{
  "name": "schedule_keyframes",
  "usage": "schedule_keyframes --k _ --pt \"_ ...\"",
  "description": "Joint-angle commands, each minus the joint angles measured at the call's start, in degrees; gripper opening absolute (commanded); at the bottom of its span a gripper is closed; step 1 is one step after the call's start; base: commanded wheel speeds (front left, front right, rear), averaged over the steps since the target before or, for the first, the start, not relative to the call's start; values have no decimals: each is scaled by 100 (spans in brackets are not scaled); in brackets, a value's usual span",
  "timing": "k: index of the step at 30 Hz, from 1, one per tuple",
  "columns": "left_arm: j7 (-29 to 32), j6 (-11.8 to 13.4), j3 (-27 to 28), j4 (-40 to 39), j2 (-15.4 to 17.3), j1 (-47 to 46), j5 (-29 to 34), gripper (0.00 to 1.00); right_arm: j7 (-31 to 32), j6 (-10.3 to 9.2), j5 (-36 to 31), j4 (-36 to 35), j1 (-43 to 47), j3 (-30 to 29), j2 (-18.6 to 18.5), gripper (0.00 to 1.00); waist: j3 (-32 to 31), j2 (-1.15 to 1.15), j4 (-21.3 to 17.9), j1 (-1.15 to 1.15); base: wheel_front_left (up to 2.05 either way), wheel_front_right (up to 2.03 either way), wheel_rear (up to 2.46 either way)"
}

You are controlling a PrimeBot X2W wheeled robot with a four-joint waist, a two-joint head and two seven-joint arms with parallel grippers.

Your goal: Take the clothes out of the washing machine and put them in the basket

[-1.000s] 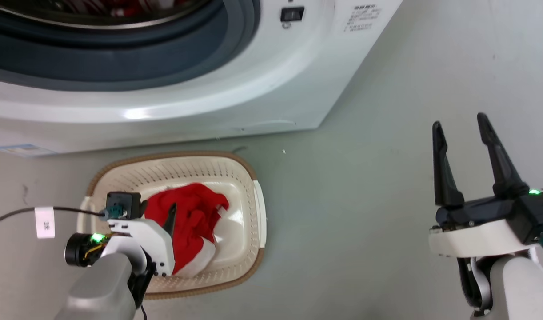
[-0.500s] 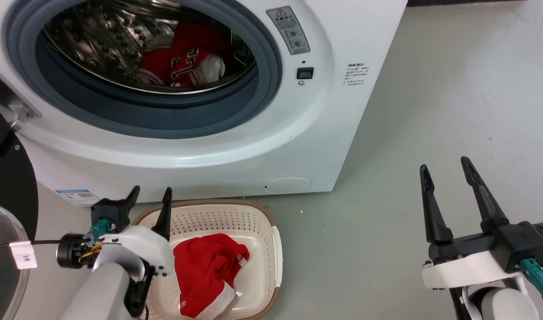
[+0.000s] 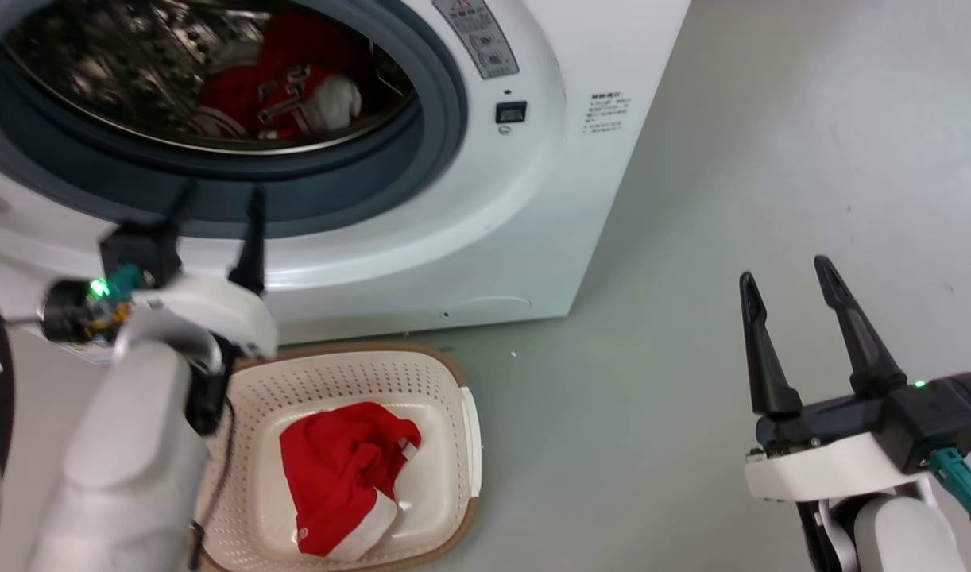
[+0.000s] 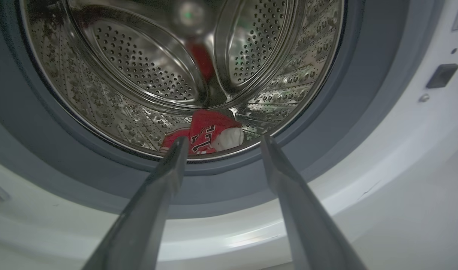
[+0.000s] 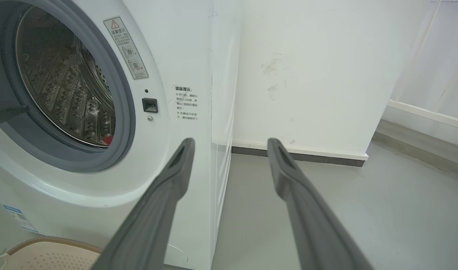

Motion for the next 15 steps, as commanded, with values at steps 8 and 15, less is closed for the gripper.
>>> schedule_keyframes --k 8,15 --pt "132 -298 -59 1046 500 -1889 168 100 -11 -5 178 -295 -511 130 3 100 1092 0 -476 1 0 0 0" --pt "573 -423 -266 1619 794 -3234 246 100 -11 -4 339 -570 -844 113 6 100 1835 0 -674 1 0 0 0"
